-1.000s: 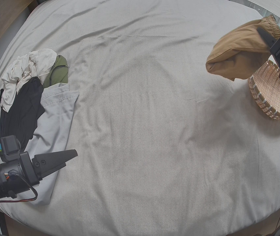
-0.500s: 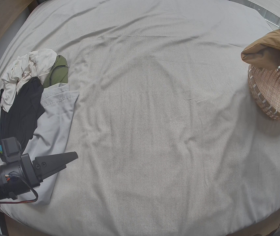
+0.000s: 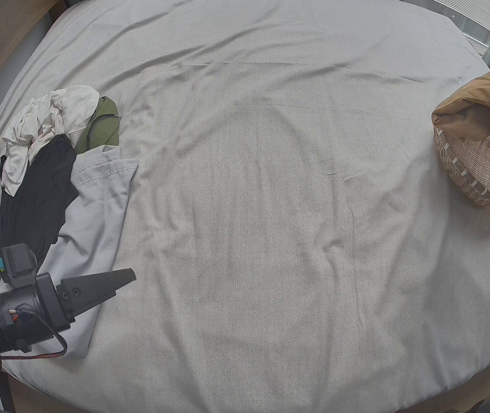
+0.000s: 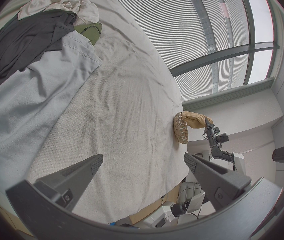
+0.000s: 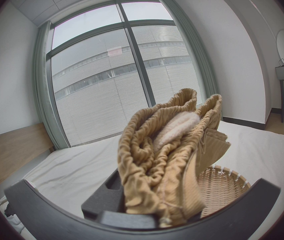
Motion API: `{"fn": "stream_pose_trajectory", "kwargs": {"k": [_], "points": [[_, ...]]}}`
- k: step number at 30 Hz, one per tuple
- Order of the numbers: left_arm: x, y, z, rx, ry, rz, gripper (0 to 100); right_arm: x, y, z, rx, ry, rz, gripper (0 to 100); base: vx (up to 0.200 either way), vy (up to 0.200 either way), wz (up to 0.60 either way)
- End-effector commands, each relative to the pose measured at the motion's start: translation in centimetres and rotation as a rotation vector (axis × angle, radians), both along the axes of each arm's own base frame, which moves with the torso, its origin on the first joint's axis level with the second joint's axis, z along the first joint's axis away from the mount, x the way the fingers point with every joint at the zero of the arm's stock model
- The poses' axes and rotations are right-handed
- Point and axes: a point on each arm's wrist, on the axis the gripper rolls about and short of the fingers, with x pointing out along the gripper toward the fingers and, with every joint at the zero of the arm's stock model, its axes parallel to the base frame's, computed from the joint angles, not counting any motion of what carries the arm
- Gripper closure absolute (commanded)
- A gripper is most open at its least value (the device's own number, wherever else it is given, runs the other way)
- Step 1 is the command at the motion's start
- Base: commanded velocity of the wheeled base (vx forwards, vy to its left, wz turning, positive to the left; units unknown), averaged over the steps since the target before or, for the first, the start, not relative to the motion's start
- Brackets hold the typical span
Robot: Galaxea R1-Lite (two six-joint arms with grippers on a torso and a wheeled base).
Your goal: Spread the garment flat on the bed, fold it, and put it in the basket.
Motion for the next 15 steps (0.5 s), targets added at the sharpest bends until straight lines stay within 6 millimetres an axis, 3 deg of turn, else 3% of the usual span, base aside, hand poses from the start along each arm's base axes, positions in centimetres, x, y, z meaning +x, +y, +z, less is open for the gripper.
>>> {"fn": "stream_pose_trajectory", "kwargs": {"k": [1, 9, 13, 14, 15], "points": [[-0.1, 0.0, 0.0, -0.001, 0.0, -0.001, 0, 1.0, -1.5, -2.0, 0.01, 0.063, -0.023, 100, 0.0, 0.0, 0.0], [-0.2, 0.1, -0.5, 0.003, 0.01, -0.002, 0, 1.1, -3.6, -3.8, -0.001, 0.086, -0.047, 100, 0.0, 0.0, 0.0], [-0.2, 0.1, -0.5, 0.002, 0.006, -0.002, 0, 0.9, -3.6, -4.7, -0.001, 0.108, -0.04, 100, 0.0, 0.0, 0.0], [-0.2, 0.1, -0.5, 0.002, 0.006, -0.002, 0, 0.8, -3.6, -4.9, -0.004, 0.112, -0.033, 0, 0.0, 0.0, 0.0], [-0.2, 0.1, -0.5, 0.002, 0.006, -0.002, 0, 0.7, -3.6, -5.1, -0.005, 0.113, -0.032, 0, 0.0, 0.0, 0.0]]}}
